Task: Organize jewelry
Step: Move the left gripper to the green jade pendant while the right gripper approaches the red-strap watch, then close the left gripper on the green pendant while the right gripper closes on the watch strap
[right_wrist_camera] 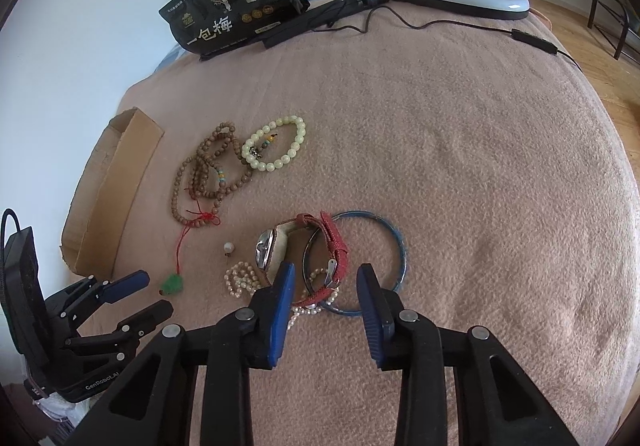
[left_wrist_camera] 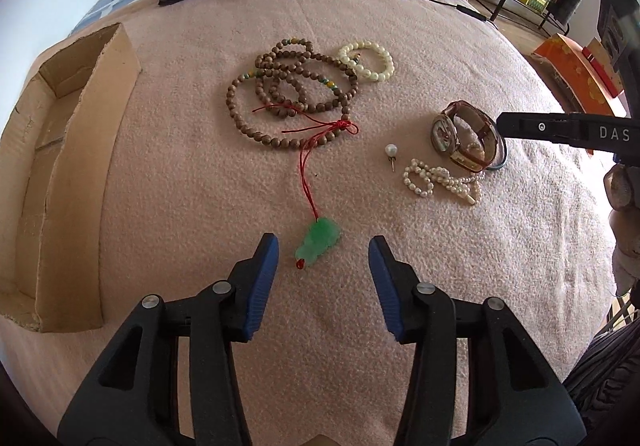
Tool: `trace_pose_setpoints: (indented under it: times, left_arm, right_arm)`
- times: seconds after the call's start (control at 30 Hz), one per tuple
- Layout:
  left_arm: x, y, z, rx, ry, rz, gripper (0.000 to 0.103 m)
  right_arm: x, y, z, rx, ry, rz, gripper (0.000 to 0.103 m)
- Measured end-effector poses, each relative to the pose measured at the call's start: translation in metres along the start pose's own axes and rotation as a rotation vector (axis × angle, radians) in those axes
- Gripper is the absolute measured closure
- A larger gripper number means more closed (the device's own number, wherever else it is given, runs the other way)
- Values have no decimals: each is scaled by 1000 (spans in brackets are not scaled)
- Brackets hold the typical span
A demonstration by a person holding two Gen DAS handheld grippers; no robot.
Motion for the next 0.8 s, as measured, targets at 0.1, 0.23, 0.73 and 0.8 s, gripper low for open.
trace_pose_setpoints:
  times: [0.1,0.23,0.73,0.8]
  left_arm:
    - [-3,8,-3,-18,6,-9,59]
    - [-3,14,-7,-14,14,-23,69]
    - [-2,19,-2,20,39,-28,96]
    - [-2,19,-4,25,28,-30,98]
  right_arm:
    - [-3,2,-1,-10,6,-2,71]
    - [-5,5,-3,-15,7,-5,71]
    - [-6,20,2,-12,39,-44,83]
    - [-5,23,4,-9,48,-52,86]
Point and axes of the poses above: each gripper's, at about its wrist camera, not at the fingertips, and y roughly the way its jaws point, z to its right, x to its underside, the point moved 5 cm from there along y, roughly the way its jaws point, and after that the axes turned 2 degrees about z, right-handed, at the moved point
